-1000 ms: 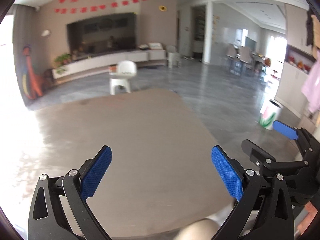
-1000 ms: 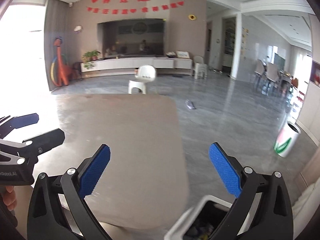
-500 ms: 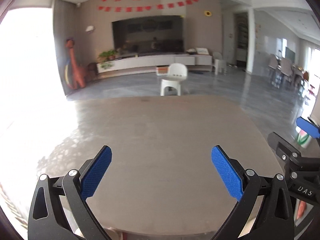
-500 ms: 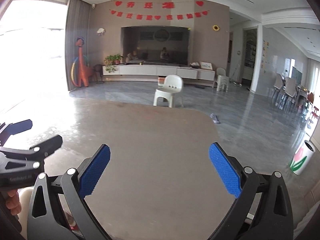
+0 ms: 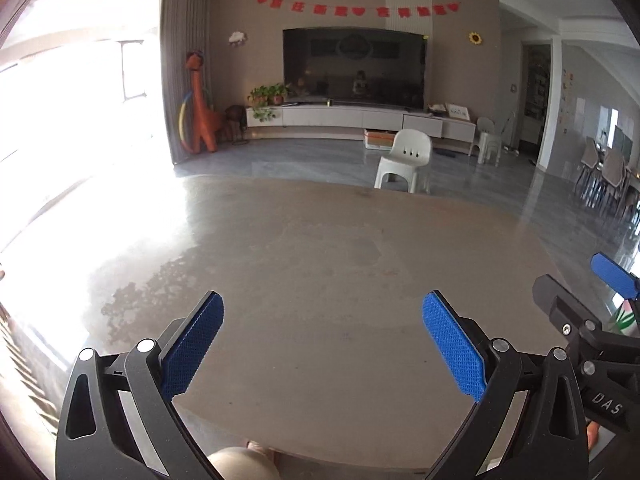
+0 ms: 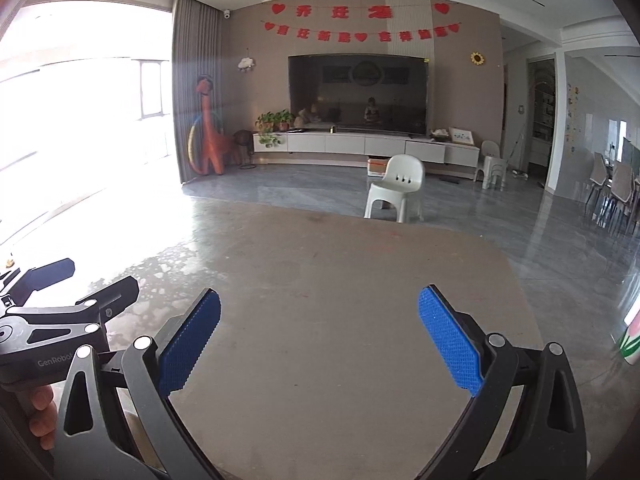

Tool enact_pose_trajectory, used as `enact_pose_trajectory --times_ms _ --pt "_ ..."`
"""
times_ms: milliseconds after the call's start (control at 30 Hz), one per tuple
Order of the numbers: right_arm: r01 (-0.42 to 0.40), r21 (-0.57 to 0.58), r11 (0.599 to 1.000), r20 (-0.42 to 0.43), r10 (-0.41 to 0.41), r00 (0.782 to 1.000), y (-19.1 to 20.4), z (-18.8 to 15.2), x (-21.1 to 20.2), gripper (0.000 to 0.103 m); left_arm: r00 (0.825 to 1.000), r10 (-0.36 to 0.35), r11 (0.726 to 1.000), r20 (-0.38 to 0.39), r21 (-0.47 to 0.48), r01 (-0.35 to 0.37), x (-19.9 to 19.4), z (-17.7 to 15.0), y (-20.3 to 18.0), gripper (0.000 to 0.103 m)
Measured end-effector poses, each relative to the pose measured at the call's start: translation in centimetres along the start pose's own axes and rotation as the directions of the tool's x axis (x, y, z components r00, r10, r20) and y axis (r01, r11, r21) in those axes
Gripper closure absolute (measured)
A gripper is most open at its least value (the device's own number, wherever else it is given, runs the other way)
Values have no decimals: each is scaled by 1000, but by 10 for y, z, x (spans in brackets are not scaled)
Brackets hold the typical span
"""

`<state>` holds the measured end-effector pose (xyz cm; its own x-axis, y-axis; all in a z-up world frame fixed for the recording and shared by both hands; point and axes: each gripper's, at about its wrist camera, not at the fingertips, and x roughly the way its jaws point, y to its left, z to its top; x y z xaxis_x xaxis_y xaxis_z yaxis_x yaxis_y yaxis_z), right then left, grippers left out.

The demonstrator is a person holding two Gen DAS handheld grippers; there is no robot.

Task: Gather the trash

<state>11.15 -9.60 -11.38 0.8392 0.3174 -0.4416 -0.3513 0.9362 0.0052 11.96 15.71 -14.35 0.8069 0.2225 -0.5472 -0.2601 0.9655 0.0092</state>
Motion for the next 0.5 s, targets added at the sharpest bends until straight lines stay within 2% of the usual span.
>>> enact_pose_trajectory --times_ms 167,500 --pt "-4 -15 1000 -4 4 1000 14 2 2 4 1000 14 1000 8 -5 -14 -2 -2 8 5" --pt "8 -13 1000 -3 -8 1000 27 2 4 4 1000 11 1000 14 -5 -11 -8 -4 -3 5"
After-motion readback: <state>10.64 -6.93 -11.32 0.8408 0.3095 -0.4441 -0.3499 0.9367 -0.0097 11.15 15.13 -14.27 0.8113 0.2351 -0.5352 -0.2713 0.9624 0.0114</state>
